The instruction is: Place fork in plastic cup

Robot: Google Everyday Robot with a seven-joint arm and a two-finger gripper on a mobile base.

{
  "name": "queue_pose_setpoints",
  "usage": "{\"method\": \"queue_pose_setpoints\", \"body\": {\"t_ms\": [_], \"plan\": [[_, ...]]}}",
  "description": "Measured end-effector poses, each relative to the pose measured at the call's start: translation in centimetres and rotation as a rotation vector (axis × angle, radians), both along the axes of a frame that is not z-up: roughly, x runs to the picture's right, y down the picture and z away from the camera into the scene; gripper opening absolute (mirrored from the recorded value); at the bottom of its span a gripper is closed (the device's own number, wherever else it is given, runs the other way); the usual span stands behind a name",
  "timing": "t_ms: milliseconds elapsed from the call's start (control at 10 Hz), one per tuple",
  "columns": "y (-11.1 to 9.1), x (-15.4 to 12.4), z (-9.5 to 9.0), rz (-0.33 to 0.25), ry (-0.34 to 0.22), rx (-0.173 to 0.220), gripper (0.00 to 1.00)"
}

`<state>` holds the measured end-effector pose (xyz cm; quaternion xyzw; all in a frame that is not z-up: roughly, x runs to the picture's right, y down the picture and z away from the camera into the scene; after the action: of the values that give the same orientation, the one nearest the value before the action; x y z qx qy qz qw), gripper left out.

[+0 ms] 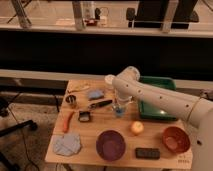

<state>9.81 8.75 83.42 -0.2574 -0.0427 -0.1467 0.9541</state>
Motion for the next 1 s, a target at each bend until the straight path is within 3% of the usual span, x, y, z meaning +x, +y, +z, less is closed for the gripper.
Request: {"method": "queue_pose_setpoints", "body": {"t_ms": [700, 1000], "plan": [[0.1, 1.1, 1.2, 0.009, 0.028, -0.002, 0.02], [0.5, 0.5, 1.3, -0.005, 0.025, -0.013, 0.24]]}}
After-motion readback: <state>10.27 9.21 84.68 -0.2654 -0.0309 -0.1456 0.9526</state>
